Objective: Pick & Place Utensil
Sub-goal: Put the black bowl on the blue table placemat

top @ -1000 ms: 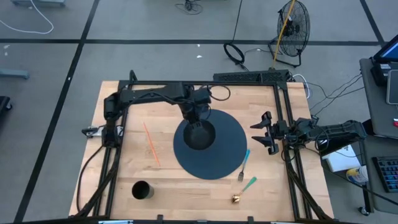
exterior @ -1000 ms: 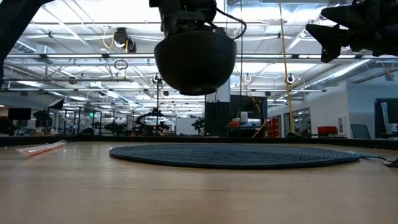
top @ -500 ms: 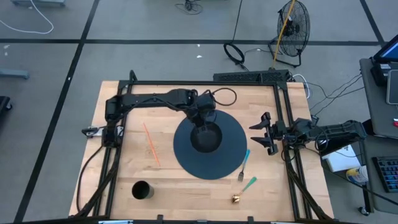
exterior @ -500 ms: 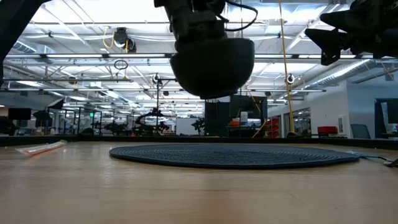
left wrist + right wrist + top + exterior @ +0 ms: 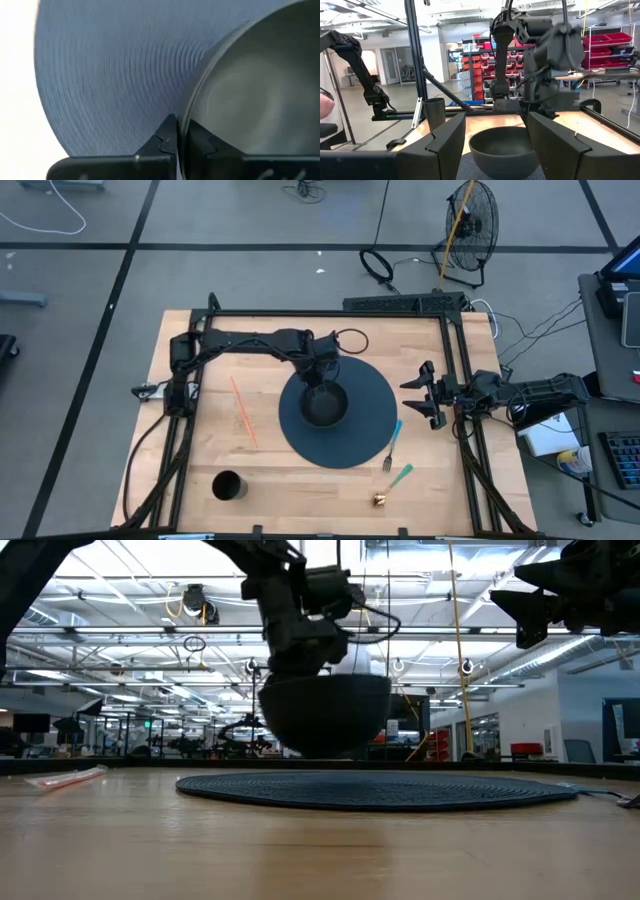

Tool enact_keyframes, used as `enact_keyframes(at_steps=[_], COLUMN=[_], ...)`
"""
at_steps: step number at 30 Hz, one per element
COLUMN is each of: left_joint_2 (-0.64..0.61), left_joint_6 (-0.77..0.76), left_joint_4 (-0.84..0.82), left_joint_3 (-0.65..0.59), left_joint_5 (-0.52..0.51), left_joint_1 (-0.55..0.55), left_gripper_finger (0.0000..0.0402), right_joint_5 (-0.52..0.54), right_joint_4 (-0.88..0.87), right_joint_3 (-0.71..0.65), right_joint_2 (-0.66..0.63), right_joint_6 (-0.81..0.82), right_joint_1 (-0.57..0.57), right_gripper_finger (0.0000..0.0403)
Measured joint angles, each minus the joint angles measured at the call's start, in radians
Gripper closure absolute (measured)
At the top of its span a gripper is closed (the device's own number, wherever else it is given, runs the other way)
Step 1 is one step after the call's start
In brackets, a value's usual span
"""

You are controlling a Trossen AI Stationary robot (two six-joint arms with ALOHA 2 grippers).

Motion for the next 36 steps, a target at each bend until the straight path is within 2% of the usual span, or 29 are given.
enact_keyframes(at_steps=[9, 15, 20, 26, 36], left_joint_2=[0.002, 0.001, 0.001, 0.001, 0.001], left_joint_6=[-0.016, -0.017, -0.017, -0.017, -0.017], left_joint_4=[0.062, 0.068, 0.067, 0.065, 0.064], left_joint_3=[-0.072, -0.072, -0.072, -0.072, -0.071], left_joint_5=[0.025, 0.008, 0.007, 0.007, 0.007], left_joint_1=[0.0, 0.0, 0.0, 0.0, 0.0], left_gripper_finger=[0.0395, 0.0387, 0.0396, 0.0374, 0.037], right_joint_5=[0.0, 0.0, 0.0, 0.0, 0.0], right_joint_4=[0.0, 0.0, 0.0, 0.0, 0.0], right_joint_3=[0.0, 0.0, 0.0, 0.0, 0.0], right_joint_2=[0.0, 0.0, 0.0, 0.0, 0.0], right_joint_6=[0.0, 0.0, 0.0, 0.0, 0.0], right_joint_1=[0.0, 0.0, 0.0, 0.0, 0.0], right_gripper_finger=[0.0193, 0.0193, 0.0193, 0.0193, 0.0193])
